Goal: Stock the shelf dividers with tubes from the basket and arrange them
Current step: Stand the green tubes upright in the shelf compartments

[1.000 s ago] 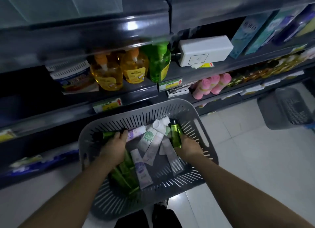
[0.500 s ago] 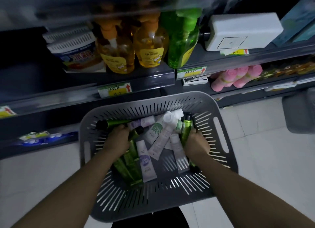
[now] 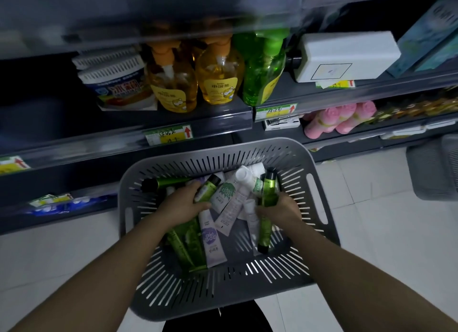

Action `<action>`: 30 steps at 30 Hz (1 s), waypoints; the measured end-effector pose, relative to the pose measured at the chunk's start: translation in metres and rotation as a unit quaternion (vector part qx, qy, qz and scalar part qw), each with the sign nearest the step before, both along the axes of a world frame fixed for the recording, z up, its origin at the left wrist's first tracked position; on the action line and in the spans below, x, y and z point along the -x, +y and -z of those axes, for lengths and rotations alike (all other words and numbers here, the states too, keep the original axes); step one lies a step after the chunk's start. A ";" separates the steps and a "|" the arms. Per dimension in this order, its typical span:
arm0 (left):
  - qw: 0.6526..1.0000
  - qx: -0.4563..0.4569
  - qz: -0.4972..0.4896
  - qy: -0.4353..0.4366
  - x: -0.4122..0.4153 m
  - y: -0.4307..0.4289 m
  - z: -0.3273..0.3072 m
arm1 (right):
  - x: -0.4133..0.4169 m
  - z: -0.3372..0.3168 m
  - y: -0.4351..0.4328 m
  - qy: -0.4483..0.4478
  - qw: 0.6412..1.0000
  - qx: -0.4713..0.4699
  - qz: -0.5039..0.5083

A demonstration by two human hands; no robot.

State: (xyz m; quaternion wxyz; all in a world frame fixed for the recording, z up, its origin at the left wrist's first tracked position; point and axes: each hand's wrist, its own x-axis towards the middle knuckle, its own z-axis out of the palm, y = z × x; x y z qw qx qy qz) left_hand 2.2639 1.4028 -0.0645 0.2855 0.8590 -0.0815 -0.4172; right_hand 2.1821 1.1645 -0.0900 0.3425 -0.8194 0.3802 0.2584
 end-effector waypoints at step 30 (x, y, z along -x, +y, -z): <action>0.984 -0.054 -0.052 -0.160 0.042 0.061 -0.184 | -0.040 -0.152 0.083 -0.208 0.936 -0.271 -0.079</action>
